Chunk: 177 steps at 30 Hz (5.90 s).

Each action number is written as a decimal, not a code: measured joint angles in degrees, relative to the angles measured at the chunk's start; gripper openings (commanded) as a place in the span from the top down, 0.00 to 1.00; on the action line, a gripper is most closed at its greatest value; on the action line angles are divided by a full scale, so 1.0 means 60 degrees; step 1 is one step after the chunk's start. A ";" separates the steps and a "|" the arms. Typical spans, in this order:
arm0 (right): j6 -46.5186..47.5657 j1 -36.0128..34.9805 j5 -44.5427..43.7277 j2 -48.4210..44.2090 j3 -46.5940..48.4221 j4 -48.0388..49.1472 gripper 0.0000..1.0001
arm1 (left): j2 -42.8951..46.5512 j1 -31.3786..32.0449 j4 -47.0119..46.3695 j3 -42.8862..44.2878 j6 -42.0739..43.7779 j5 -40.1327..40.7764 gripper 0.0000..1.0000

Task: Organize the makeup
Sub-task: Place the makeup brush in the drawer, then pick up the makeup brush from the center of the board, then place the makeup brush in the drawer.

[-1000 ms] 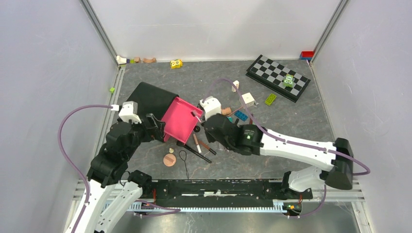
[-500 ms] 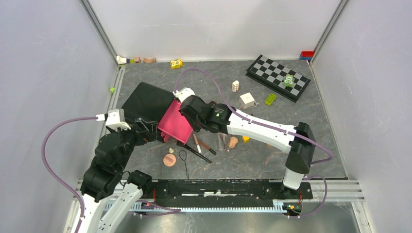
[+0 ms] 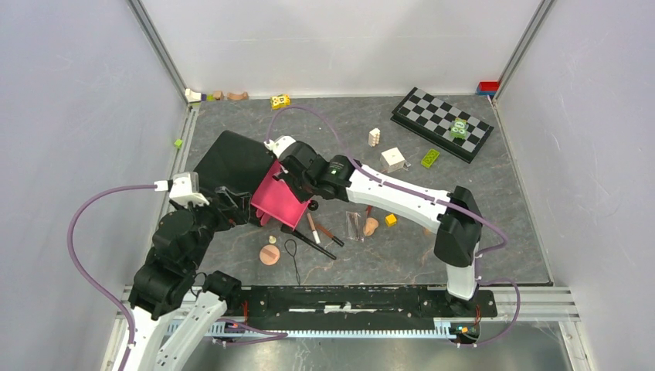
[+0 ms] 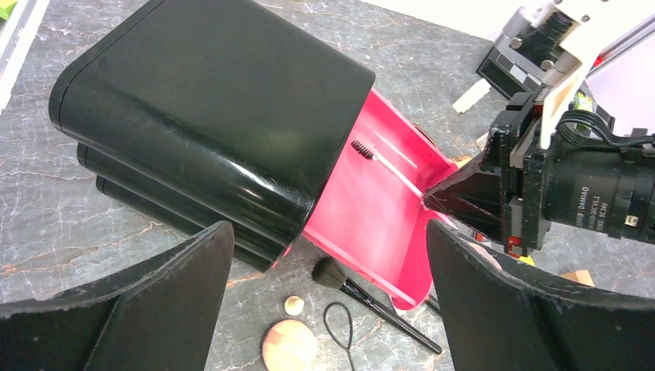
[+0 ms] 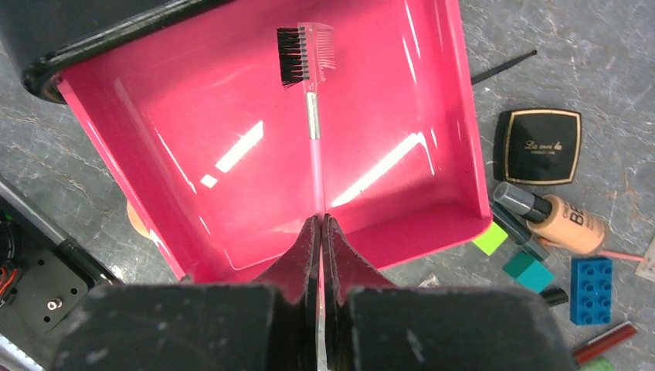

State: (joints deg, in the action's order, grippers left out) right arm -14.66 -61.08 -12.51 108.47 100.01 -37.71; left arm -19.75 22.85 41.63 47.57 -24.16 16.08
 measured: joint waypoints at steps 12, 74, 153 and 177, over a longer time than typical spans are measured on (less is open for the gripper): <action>0.0240 0.0004 0.0896 0.0739 0.0688 0.0178 1.00 | -0.0066 0.0000 0.0004 0.0000 0.0000 0.0007 0.00; -0.0776 0.0015 -0.0729 -0.5850 -0.9184 0.3989 0.68 | -0.0306 0.0000 0.0000 -0.0011 0.0000 -0.0018 0.00; -0.2739 -0.1264 -0.3738 -0.8182 -0.9817 0.1355 1.00 | -0.0568 0.0000 -0.0004 -0.0025 0.0000 -0.0204 0.00; -0.0098 -0.0120 -0.0280 -0.3217 -0.2659 -0.0597 1.00 | -0.0648 0.0000 -0.0004 -0.0025 0.0000 -0.0229 0.00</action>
State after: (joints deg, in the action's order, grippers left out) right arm -15.25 -61.80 -14.20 89.17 84.05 -41.30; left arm -23.64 22.85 41.60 47.42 -24.16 14.70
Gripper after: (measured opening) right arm 0.157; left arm 0.997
